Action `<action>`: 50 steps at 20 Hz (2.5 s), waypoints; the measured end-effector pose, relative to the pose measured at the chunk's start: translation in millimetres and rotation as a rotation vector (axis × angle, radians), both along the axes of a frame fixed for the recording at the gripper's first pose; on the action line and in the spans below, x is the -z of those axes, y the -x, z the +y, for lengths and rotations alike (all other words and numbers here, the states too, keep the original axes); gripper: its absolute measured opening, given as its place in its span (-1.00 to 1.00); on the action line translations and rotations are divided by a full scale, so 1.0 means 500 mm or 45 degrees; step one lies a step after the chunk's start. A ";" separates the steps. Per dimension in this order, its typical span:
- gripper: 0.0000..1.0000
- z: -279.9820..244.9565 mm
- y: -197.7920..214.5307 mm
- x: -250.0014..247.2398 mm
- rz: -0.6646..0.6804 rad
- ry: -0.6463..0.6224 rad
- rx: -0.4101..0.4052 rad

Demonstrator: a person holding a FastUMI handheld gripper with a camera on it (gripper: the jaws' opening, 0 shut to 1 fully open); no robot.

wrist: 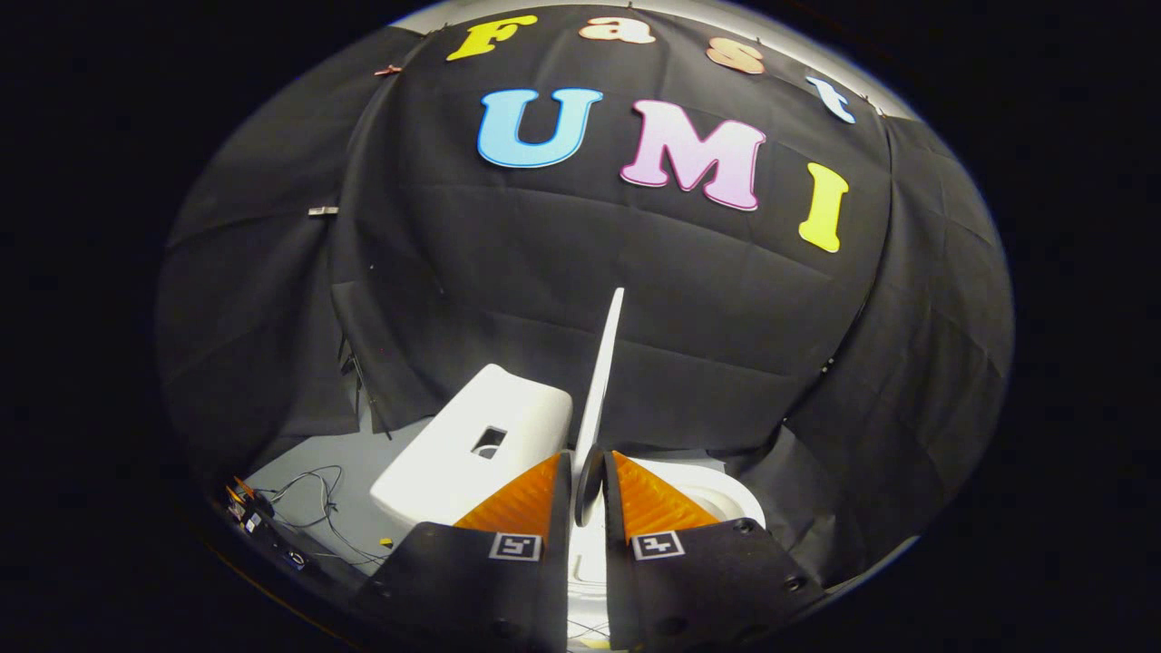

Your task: Open the toilet lid.

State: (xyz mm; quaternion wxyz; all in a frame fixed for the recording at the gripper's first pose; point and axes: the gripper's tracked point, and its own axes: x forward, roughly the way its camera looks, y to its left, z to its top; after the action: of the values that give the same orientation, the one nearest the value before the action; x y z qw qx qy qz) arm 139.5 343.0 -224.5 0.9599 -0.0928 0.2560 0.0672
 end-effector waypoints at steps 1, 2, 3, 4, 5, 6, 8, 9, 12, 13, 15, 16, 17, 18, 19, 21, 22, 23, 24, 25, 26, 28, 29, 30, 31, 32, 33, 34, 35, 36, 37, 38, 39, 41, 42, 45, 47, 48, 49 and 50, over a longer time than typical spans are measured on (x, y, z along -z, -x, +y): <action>-0.56 0.016 0.001 0.006 0.005 0.005 -0.011; -0.56 0.030 0.003 0.012 0.009 0.009 -0.020; -0.56 0.050 0.004 0.020 0.019 0.011 -0.032; -0.56 0.060 0.006 0.024 0.025 0.014 -0.041; -0.56 0.074 0.009 0.028 0.031 0.018 -0.054; -0.56 0.088 0.010 0.033 0.034 0.024 -0.066; -0.56 0.107 0.010 0.036 0.027 0.063 -0.083; -0.56 0.112 0.011 0.036 0.025 0.084 -0.093; -0.56 0.109 0.014 0.033 0.020 0.127 -0.082; -0.56 0.104 0.016 0.033 0.022 0.129 -0.073; -0.57 0.099 0.021 0.029 0.031 0.126 -0.064; -0.57 0.098 0.024 0.029 0.030 0.133 -0.064; -0.58 0.096 0.027 0.027 0.026 0.140 -0.064; -0.65 0.098 0.028 0.019 0.020 0.133 -0.073; -0.60 0.102 0.031 0.020 0.020 0.126 -0.082; -0.08 0.113 0.043 0.016 0.023 0.122 -0.112; 0.18 0.118 0.049 0.015 0.028 0.119 -0.131; 0.44 0.119 0.052 0.013 0.033 0.115 -0.134; 0.69 0.118 0.055 0.006 0.031 0.105 -0.134; 0.78 0.120 0.055 0.003 0.026 0.089 -0.136; 0.90 0.115 0.055 -0.002 0.022 0.088 -0.123; 0.98 0.113 0.061 -0.016 0.015 0.068 -0.120; 0.97 0.112 0.060 -0.028 0.004 0.052 -0.121; 0.97 0.110 0.062 -0.042 -0.013 0.037 -0.121; 0.97 0.105 0.063 -0.059 -0.030 0.021 -0.118; 0.98 0.100 0.068 -0.078 -0.053 -0.001 -0.116; 0.98 0.095 0.067 -0.091 -0.067 -0.016 -0.115; 0.98 0.087 0.068 -0.111 -0.088 -0.032 -0.111; 0.98 0.077 0.069 -0.134 -0.110 -0.049 -0.107; 0.98 0.067 0.069 -0.157 -0.135 -0.069 -0.103; 0.98 0.054 0.073 -0.181 -0.158 -0.087 -0.098; 0.97 0.038 0.077 -0.202 -0.182 -0.105 -0.096; 0.97 0.022 0.080 -0.222 -0.204 -0.118 -0.094; 0.97 -0.010 0.084 -0.261 -0.255 -0.142 -0.093; 0.97 -0.032 0.087 -0.275 -0.277 -0.152 -0.090; 0.97 -0.090 0.102 -0.309 -0.338 -0.175 -0.083; 0.97 -0.130 0.109 -0.321 -0.365 -0.185 -0.080; 0.97 -0.141 0.124 -0.339 -0.375 -0.192 -0.078; 0.97 -0.162 0.126 -0.342 -0.386 -0.199 -0.073; 0.97 -0.185 0.128 -0.347 -0.397 -0.203 -0.065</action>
State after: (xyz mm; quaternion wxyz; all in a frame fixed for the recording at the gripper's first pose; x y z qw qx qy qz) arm 75.4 250.5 -51.0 0.9902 -0.0323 0.0955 0.0964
